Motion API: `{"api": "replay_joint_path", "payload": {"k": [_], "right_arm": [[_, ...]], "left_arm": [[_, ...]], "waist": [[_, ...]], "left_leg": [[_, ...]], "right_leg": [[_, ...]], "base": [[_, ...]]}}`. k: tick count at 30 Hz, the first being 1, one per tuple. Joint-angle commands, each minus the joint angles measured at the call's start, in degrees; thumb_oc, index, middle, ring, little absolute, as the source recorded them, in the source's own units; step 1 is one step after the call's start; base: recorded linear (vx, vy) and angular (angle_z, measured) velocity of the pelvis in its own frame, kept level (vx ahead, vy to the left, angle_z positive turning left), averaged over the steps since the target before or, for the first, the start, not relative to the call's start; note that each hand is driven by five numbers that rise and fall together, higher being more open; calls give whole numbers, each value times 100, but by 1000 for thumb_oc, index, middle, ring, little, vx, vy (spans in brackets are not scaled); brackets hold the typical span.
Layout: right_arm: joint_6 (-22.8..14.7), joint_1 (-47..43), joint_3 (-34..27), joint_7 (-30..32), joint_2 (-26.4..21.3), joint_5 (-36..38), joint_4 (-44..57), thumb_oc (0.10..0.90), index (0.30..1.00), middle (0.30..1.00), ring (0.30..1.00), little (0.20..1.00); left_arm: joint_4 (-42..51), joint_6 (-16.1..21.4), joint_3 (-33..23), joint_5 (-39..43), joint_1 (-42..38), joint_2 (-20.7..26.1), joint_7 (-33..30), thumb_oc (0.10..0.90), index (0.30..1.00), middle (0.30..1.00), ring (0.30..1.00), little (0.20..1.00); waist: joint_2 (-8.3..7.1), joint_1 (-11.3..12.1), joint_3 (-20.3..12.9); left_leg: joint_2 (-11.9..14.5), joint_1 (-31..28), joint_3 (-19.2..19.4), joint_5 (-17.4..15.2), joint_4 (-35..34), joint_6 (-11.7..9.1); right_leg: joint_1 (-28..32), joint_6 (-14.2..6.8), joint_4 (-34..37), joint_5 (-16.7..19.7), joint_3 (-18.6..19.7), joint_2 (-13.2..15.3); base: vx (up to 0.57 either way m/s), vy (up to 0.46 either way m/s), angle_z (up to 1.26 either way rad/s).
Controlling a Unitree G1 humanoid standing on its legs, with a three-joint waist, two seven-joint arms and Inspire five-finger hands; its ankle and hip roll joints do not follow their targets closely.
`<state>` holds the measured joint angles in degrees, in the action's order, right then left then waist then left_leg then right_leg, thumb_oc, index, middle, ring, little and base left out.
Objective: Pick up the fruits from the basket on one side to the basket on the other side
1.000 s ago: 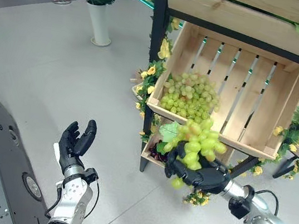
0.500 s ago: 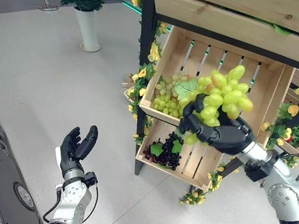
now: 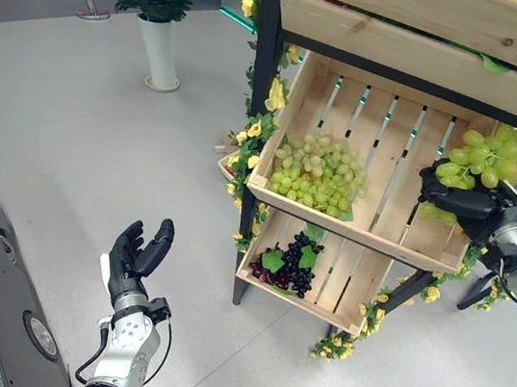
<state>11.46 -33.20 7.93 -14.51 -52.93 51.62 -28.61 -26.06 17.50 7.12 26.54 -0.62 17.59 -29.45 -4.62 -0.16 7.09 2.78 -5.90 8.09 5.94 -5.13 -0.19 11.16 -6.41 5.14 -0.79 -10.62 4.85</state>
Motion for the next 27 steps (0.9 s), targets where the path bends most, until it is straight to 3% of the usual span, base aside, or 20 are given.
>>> {"api": "replay_joint_path", "payload": {"k": [1, 7, 11, 23, 24, 25, 26, 27], "right_arm": [[-75, -1453, 261, 43, -563, -59, -728, 400, 300, 300, 300, 300], [337, -2069, 781, -460, -440, -738, -2143, 400, 300, 300, 300, 300], [394, -2479, 1131, -727, -236, -1065, -2752, 400, 300, 300, 300, 300], [407, -3006, 1829, -1392, 247, -2106, -3343, 400, 300, 300, 300, 300], [418, -3015, 1841, -1408, 254, -2130, -3350, 417, 326, 326, 326, 326], [472, -3016, 1866, -1506, 262, -2231, -3364, 671, 707, 707, 707, 707], [495, -3001, 1885, -1611, 269, -2340, -3390, 800, 900, 900, 900, 900], [550, -2991, 1928, -1818, 268, -2564, -3420, 800, 900, 900, 900, 900]], "left_arm": [[182, 350, 317, -321, -716, 542, 86, 800, 900, 900, 900, 900], [131, 252, 476, -225, -887, 543, 110, 800, 900, 900, 900, 900], [117, 251, 593, -156, -944, 526, 129, 800, 900, 900, 900, 900], [75, 310, 659, -70, -938, 463, 171, 800, 900, 900, 900, 900], [74, 310, 659, -66, -936, 466, 176, 800, 900, 900, 900, 900], [59, 323, 652, -49, -930, 476, 201, 800, 900, 900, 900, 900], [49, 332, 645, -44, -928, 480, 219, 800, 900, 900, 900, 900], [69, 302, 632, -50, -937, 484, 217, 800, 900, 900, 900, 900]], "waist": [[-142, 383, -382], [-150, 573, -372], [-129, 689, -367], [-97, 906, -359], [-96, 910, -358], [-94, 916, -358], [-91, 921, -359], [-91, 928, -357]], "left_leg": [[-64, -435, 61, -1131, 13, -90], [-74, -427, -39, -1098, 13, -77], [-85, -423, -106, -1089, 13, -72], [-112, -385, -239, -1031, 13, -83], [-112, -386, -239, -1029, 13, -84], [-115, -387, -243, -1030, 13, -84], [-115, -386, -244, -1029, 13, -85], [-117, -386, -244, -1026, 13, -87]], "right_leg": [[23, 231, -14, -126, -478, 8], [77, 248, -14, -127, -607, 18], [108, 259, -14, -138, -679, 26], [163, 275, -14, -137, -872, 61], [166, 275, -14, -137, -877, 62], [170, 276, -14, -139, -884, 62], [170, 274, -14, -137, -891, 65], [170, 269, -14, -133, -898, 68]], "base": [[-10, -4, 11], [-11, -3, 14], [-18, 9, 12], [-29, 14, 6], [0, 0, 0], [0, 0, 0], [-25, 8, 4], [-25, 4, 6]]}}
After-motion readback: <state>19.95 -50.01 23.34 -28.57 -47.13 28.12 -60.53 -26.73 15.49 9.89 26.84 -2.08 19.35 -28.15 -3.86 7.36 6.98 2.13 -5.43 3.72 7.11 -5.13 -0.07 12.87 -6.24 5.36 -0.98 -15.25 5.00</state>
